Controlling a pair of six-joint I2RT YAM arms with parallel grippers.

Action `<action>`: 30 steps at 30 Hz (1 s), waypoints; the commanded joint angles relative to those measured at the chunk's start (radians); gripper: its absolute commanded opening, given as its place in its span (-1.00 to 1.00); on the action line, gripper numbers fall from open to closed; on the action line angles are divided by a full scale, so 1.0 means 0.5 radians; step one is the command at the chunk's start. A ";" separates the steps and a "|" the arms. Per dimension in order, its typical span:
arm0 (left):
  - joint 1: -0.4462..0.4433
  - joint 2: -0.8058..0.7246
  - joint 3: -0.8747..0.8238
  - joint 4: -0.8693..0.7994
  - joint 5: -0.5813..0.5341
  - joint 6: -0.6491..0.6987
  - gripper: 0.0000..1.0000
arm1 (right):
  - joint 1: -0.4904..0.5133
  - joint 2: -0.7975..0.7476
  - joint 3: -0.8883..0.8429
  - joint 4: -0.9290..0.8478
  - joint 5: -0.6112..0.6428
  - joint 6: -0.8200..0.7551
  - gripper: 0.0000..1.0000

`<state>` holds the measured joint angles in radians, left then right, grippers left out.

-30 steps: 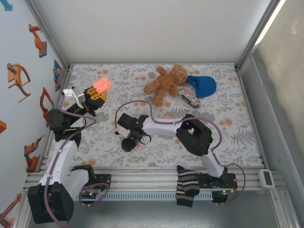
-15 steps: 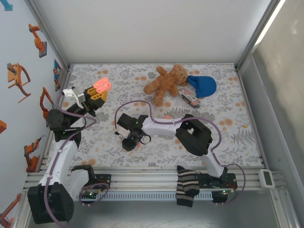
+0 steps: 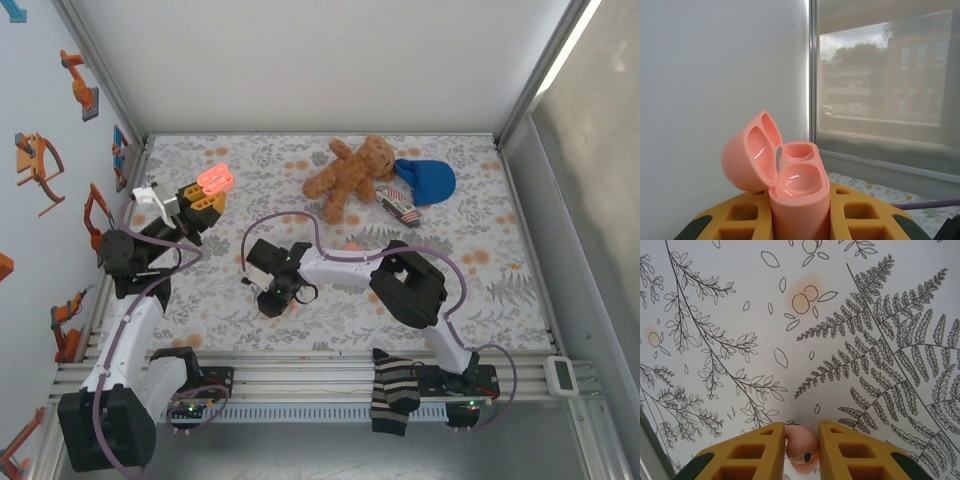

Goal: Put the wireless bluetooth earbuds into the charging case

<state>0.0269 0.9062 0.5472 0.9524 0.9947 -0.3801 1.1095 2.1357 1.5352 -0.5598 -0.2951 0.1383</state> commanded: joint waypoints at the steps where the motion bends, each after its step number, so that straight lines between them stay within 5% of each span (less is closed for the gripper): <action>1: 0.009 -0.039 0.010 0.020 0.011 0.036 -1.00 | 0.013 -0.086 -0.031 -0.009 0.019 -0.008 -0.55; 18: 0.005 -0.036 0.010 -0.008 0.008 0.049 -1.00 | -0.012 -0.349 -0.166 0.055 0.165 -0.045 -0.62; 30: -0.163 -0.143 -0.070 -0.180 -0.066 0.003 -1.00 | -0.099 -0.970 -0.288 0.078 0.484 -0.218 -0.62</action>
<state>-0.0227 0.8730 0.5247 0.8986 0.9783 -0.3908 1.0679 1.7287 1.4055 -0.5343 -0.1249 0.0769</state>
